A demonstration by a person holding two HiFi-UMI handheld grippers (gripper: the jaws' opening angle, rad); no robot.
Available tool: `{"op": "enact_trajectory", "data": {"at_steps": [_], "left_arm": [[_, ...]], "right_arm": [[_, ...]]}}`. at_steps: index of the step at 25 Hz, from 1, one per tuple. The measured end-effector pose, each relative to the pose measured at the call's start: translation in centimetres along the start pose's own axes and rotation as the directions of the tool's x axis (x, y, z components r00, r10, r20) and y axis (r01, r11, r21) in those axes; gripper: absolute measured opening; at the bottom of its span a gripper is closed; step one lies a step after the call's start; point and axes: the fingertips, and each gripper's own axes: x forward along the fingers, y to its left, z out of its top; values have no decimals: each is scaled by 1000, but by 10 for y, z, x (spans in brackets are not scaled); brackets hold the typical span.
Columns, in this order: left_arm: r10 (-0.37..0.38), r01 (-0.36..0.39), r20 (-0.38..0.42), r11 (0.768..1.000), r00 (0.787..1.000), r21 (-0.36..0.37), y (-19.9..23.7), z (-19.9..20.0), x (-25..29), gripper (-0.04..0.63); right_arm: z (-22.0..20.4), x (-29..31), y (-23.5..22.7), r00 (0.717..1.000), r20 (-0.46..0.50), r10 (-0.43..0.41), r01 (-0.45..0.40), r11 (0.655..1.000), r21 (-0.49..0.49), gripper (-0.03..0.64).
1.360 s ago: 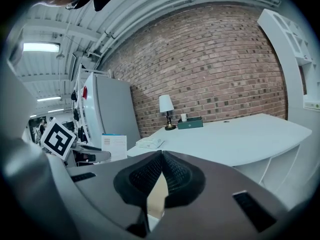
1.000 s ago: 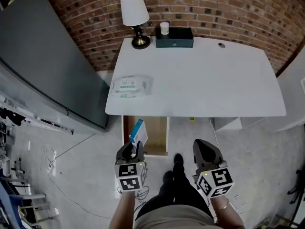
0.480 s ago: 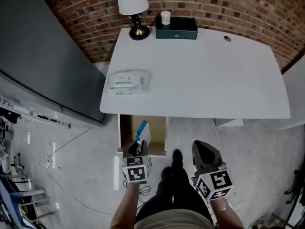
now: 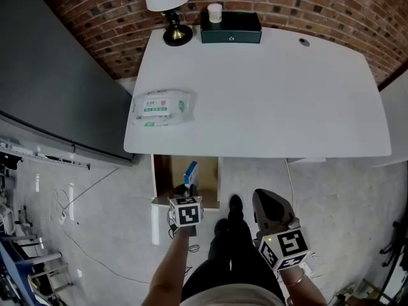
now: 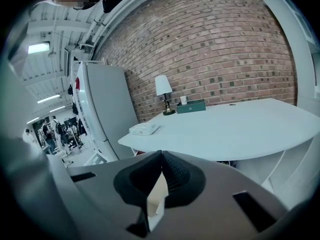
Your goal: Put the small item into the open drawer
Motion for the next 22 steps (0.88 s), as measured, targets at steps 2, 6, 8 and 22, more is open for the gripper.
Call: {"op": "enact_trajectory", "data": {"at_steps": [2,6,8,22], "left_arm": [[6,-6,-31,1000,1000,2,1,-6,15,109],[15,-13,-94,1000,996,17,3,-18,37,109],[18,-15,-119,1000,993,22,3,-21,45,109],[37,-40,-257,999,966,-5,-3,-54,104,109]], "right_arm": [[-4,5,-2,1000,-10,2,-2,1000,-1,6],[-14,14,-6,999,-37,2,-2,1000,3,6],[-18,17,-8,999,-48,1,-1,1000,5,6],[-42,29,-18,996,-88,9,-7,1000,23,6]]}}
